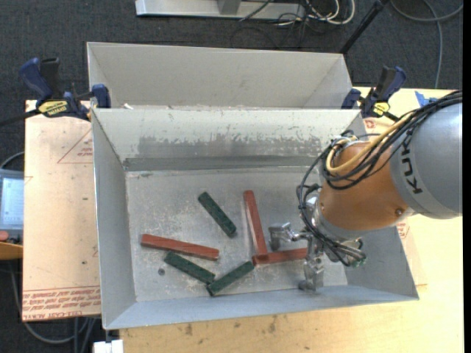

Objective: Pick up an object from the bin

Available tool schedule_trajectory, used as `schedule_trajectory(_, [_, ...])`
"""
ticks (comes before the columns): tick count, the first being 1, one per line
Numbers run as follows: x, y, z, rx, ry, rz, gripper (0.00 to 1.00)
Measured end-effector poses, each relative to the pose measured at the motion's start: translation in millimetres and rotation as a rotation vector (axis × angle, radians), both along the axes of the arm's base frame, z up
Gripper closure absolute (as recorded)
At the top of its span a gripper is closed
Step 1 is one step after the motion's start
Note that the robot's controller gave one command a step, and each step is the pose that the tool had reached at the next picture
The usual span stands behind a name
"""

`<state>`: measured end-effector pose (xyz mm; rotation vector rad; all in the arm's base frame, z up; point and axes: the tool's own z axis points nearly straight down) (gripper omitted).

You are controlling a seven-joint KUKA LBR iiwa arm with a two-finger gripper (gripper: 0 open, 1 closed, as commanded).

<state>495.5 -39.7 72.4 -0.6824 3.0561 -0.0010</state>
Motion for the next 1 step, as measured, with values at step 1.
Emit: schedule_trajectory(1, [-1.9, 0.1, -0.7, 0.000, 0.008, 0.000, 1.00])
